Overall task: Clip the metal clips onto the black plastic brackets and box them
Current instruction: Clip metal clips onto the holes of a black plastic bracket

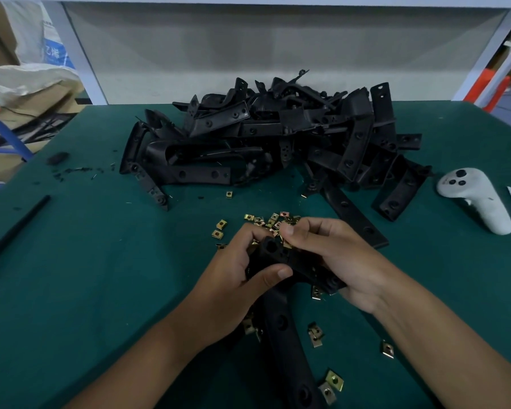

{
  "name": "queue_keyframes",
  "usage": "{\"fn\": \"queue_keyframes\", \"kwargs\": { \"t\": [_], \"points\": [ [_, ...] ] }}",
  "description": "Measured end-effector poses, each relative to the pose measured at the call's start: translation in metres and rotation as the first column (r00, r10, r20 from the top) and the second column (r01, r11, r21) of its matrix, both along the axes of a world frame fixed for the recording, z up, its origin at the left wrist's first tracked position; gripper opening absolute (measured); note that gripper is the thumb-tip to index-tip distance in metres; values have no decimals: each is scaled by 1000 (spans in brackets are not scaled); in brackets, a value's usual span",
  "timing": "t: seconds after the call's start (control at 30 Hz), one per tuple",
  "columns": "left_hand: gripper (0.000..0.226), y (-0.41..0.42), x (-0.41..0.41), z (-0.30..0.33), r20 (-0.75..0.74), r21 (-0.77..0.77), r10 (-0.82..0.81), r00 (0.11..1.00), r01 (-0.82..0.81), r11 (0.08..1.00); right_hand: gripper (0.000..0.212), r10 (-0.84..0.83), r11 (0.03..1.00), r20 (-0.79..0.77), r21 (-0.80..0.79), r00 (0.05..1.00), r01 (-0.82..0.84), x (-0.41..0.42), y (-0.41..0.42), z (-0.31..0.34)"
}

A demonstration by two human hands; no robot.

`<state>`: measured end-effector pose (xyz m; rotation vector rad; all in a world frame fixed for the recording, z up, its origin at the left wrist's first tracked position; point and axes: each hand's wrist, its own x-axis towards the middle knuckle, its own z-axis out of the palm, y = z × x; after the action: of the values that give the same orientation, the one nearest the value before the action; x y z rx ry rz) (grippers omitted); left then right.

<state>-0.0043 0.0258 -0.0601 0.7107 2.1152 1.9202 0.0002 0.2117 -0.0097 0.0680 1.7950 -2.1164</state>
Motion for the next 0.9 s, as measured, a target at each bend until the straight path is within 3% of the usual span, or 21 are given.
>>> {"fn": "queue_keyframes", "kwargs": {
  "t": [0.57,0.67,0.8,0.9],
  "points": [
    [24,-2,-5,0,43,134,-17,999,11,991,19,-10,996,8,-84,1000,11,-3,3,-4],
    [25,-2,-6,0,35,134,-13,999,8,991,17,-2,998,-62,-64,998,-2,-3,4,-4],
    [27,-2,-5,0,41,154,-25,999,18,988,13,3,994,-274,105,962,27,-2,5,-3],
    [28,-1,-5,-1,57,191,-7,998,-4,982,20,28,986,-351,162,936,31,-2,6,-5]
  ]
}}
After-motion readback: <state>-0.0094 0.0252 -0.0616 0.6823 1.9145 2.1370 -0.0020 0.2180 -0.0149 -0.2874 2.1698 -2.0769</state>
